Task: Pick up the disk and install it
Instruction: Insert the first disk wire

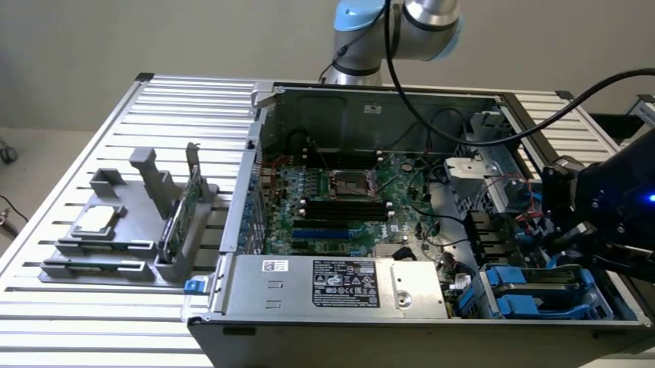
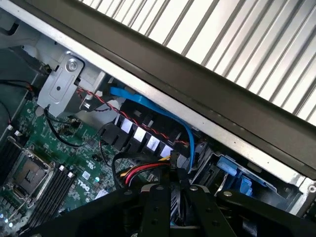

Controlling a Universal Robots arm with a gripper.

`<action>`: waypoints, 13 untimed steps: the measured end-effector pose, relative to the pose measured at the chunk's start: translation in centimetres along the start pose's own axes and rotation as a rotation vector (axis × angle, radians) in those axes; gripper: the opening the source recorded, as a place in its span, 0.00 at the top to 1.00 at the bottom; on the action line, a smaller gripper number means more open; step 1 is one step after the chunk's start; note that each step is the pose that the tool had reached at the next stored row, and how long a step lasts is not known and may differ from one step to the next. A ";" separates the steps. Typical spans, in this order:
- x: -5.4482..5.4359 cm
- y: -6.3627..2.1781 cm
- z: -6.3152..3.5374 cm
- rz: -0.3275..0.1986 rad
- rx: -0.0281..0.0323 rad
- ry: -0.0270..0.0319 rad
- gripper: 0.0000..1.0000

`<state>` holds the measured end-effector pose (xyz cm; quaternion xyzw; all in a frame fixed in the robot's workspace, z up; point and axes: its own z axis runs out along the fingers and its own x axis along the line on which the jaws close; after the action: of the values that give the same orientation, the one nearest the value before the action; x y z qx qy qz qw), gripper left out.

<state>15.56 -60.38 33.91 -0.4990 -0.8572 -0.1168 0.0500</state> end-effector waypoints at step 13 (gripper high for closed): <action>-0.7 -0.73 -0.69 0.031 -0.0001 0.0032 0.83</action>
<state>15.23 -61.45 34.34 -0.5122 -0.8492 -0.1168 0.0532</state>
